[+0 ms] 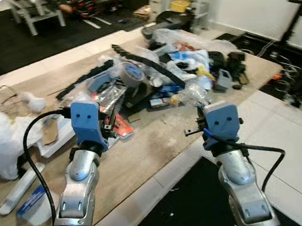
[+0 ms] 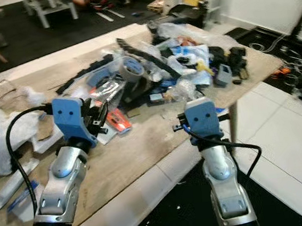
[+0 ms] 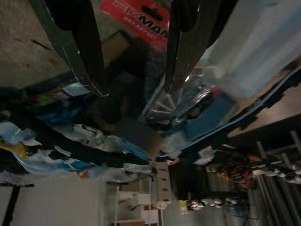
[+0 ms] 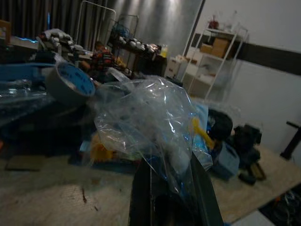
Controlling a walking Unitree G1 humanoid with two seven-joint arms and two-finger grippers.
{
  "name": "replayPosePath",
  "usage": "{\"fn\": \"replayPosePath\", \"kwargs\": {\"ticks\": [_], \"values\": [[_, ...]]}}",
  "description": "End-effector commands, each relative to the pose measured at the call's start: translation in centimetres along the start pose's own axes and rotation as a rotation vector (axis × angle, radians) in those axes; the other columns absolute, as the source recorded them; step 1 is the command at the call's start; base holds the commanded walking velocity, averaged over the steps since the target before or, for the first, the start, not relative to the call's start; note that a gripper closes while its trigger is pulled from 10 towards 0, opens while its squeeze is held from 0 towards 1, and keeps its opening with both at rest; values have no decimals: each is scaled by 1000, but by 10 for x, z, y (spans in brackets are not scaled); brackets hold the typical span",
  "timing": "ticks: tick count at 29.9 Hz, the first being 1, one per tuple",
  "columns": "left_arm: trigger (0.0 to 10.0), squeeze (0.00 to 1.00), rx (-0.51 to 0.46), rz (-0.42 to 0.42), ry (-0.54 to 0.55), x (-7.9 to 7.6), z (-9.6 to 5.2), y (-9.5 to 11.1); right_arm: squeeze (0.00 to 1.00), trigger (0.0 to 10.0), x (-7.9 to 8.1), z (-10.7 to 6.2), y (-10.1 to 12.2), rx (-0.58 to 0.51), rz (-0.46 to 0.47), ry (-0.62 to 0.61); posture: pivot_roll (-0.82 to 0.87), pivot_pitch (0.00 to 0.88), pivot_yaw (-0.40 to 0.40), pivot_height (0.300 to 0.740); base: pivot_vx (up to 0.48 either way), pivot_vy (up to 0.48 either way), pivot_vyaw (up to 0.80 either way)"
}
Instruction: Picking trash to rubbish bin
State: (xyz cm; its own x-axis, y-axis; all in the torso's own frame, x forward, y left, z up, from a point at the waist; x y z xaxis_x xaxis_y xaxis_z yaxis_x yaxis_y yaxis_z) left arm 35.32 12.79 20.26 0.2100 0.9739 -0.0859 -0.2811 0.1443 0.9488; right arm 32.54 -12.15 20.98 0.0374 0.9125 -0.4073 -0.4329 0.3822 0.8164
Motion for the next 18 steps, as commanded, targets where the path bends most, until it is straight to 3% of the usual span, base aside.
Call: {"fn": "replayPosePath", "kwargs": {"ticks": [1,18], "values": [[10000,0,11,0,7,2,-2,-3,0,10000,0,-1,-2,8,1,4,-47,132,33,740,0,0,-650],[10000,0,6,-25,-5,-2,-4,-4,0,10000,1,-2,-8,23,5,10,-43,132,30,740,0,0,-650]]}}
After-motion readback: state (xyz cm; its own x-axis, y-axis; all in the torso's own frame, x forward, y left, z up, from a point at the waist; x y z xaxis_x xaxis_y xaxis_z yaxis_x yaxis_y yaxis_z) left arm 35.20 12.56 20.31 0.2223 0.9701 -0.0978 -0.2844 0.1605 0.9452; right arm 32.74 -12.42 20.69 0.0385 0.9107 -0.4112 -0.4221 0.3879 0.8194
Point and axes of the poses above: a point about 5 cm out from each wrist's last joint towards the gripper, its own z axis pointing out of the wrist towards the gripper, its own y axis along the axis of the wrist's last joint, x = y × z, the point moved 5 cm from there along z, pointing out of the wrist towards the gripper, and after that the axes turned 9 degrees about -z, right-handed, at the moved point
